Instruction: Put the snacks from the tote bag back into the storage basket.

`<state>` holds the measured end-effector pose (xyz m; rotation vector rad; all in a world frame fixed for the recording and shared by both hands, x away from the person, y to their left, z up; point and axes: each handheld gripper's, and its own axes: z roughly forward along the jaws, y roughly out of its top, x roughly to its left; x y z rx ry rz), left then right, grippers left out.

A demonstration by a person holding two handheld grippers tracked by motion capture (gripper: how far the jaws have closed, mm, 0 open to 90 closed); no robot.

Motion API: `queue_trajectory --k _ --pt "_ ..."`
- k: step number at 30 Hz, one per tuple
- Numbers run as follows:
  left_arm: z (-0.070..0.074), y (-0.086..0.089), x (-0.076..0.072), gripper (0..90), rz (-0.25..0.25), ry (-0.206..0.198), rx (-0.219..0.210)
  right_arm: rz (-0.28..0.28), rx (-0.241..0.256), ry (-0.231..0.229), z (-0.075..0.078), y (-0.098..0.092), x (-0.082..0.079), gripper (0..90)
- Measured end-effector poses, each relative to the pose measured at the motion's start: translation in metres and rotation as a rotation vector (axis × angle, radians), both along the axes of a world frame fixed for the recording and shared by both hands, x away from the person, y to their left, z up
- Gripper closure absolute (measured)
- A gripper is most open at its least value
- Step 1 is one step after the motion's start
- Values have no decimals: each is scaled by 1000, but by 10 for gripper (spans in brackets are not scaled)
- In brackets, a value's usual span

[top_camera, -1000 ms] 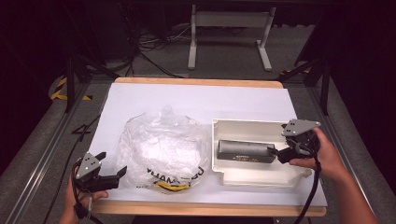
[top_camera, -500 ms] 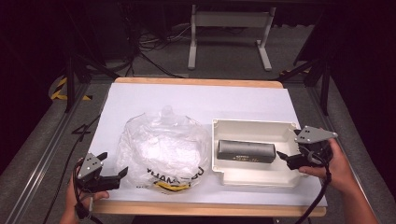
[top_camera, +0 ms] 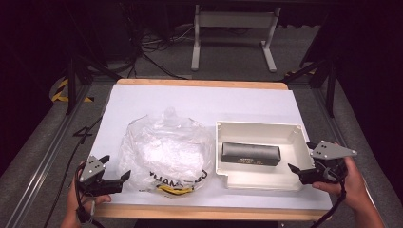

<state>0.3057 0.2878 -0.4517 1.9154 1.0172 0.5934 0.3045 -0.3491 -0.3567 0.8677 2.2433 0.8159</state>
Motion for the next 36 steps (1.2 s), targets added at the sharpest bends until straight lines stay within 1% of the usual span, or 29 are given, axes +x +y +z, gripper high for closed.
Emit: queue_trajectory --k 2,4,6,8,9,11,12,13,17,18,19,21,23,25,26,27,28,31,33,34,35,36 --pt "0 0 0 67 -1 1 -4 -6 12 -1 -3 -3 -3 73" --pt "0 0 0 67 -1 2 -6 -14 12 -1 -7 -6 -6 65" --pt "0 0 0 67 -1 0 -5 -23 27 -2 -11 -8 -9 61" --pt "0 0 0 67 -2 2 -7 -25 40 -15 -15 -10 -13 60" --pt "0 0 0 67 -2 1 -6 -16 53 -17 -17 -12 -15 54" --pt "0 0 1 67 -4 3 -7 -20 57 -33 -20 -13 -19 54" --pt "0 -1 1 67 -3 3 -6 -27 68 -37 -21 -13 -20 54" --pt "0 -1 1 67 -3 3 -5 -30 92 -34 -24 -14 -21 54" --pt "0 0 1 67 -1 0 -9 -57 95 -64 -29 -15 -24 54" --pt "0 0 1 67 -1 1 -10 -61 111 -80 -31 -15 -26 59" --pt "0 1 1 67 2 -1 -8 -60 124 -84 -32 -15 -28 59" --pt "1 1 0 66 8 -8 -4 -76 124 -105 -33 -16 -31 59" --pt "1 2 0 66 11 -13 -15 -84 148 -114 -34 -17 -33 58" --pt "2 3 -1 66 16 -19 -20 -109 161 -134 -38 -20 -35 59" --pt "3 4 -2 66 16 -24 -24 -119 169 -137 -39 -22 -35 58" --pt "3 5 -2 66 19 -32 -28 -130 190 -133 -42 -24 -35 59" --pt "4 6 -2 66 20 -34 -31 -134 191 -130 -44 -26 -35 59" --pt "6 7 -1 66 34 -48 -48 -139 160 -148 -53 -28 -36 55" --pt "6 7 -1 66 37 -52 -48 -136 161 -152 -55 -29 -37 56" --pt "6 7 0 66 36 -50 -42 -121 185 -144 -57 -30 -37 57" --pt "6 6 0 66 35 -49 -44 -115 184 -143 -59 -31 -37 56" --pt "5 6 1 66 36 -49 -45 -121 177 -146 -60 -31 -38 56"
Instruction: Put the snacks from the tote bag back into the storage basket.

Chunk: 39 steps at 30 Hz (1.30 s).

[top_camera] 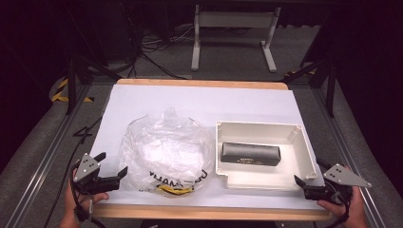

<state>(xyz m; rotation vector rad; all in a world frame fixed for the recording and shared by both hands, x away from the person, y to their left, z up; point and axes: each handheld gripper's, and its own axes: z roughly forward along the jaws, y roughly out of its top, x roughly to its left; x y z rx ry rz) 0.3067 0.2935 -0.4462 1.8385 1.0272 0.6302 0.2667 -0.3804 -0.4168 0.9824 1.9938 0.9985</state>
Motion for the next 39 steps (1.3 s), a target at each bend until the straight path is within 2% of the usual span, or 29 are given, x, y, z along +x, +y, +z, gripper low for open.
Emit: queue_trajectory --k 4,13,18,21,24,26,28,30,32,39 --pt "1 1 2 66 4 -5 -11 -2 25 2 -6 -1 1 54" --pt "2 4 4 66 30 -23 -35 -12 46 -4 -10 -5 -2 53" --pt "2 4 4 66 39 -31 -33 -17 34 -8 -13 -5 -2 53" --pt "3 3 5 66 36 -40 -39 -5 7 11 -18 -1 -2 52" --pt "3 2 6 66 34 -41 -53 -8 8 10 -18 2 -4 50" --pt "3 1 7 66 30 -42 -46 -9 -9 4 -17 4 -6 46" --pt "2 1 8 66 30 -42 -47 -9 6 3 -16 2 -8 46" --pt "2 1 8 66 33 -41 -42 -18 0 -2 -16 1 -7 46" --pt "2 1 9 66 36 -41 -48 -27 25 -1 -15 0 -7 46" --pt "2 -1 9 66 37 -36 -38 -33 10 0 -17 0 -6 46"
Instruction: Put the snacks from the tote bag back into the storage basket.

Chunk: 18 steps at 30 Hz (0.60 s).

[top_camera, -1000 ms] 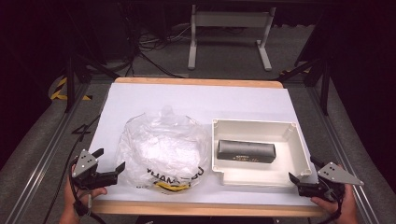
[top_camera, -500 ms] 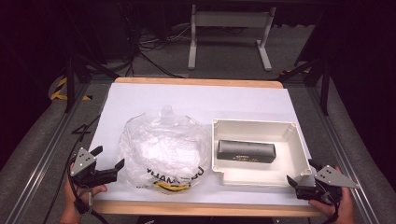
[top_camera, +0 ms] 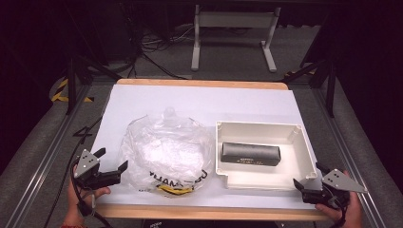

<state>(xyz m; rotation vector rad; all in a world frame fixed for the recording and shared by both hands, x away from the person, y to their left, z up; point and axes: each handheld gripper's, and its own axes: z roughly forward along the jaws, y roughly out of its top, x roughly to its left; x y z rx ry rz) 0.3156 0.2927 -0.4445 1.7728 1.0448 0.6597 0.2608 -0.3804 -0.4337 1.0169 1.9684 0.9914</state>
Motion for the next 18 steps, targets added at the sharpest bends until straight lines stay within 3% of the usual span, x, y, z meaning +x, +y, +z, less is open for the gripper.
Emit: queue_trajectory --k 18 --pt "1 -2 2 66 -4 -8 2 -2 -8 -5 0 -1 -1 46"
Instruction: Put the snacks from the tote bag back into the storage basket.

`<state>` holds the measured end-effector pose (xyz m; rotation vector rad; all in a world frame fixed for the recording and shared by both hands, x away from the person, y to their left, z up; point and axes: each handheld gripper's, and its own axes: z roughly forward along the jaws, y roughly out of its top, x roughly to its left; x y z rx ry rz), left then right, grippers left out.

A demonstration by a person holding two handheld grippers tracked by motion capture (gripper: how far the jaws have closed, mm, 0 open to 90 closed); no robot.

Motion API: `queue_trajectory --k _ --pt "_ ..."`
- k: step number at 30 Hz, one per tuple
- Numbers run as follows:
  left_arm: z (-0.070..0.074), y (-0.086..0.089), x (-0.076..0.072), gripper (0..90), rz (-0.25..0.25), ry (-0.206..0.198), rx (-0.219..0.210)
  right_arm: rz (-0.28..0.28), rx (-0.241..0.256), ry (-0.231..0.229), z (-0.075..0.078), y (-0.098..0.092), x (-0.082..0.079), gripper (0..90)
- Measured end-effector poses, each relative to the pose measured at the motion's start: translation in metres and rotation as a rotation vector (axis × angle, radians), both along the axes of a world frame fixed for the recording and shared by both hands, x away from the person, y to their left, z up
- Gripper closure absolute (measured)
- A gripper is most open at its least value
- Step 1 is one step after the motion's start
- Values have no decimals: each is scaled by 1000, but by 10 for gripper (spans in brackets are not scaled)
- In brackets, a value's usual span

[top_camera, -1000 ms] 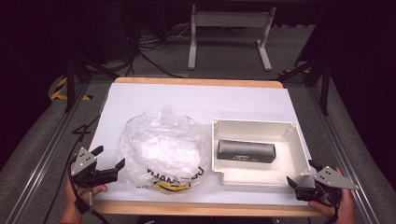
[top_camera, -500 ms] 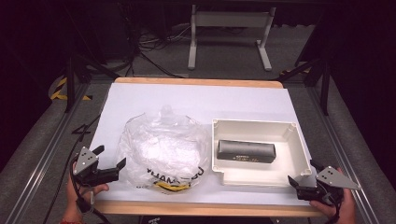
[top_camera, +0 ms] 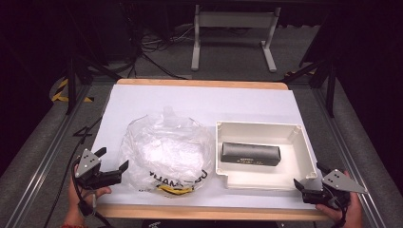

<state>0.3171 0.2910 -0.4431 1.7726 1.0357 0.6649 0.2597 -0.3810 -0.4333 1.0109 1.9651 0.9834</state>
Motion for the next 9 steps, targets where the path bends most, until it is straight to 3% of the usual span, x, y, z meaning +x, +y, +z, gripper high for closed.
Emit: queue_trajectory --k 9 --pt "-1 -1 2 66 0 8 -3 -11 7 -8 1 -2 -1 45"
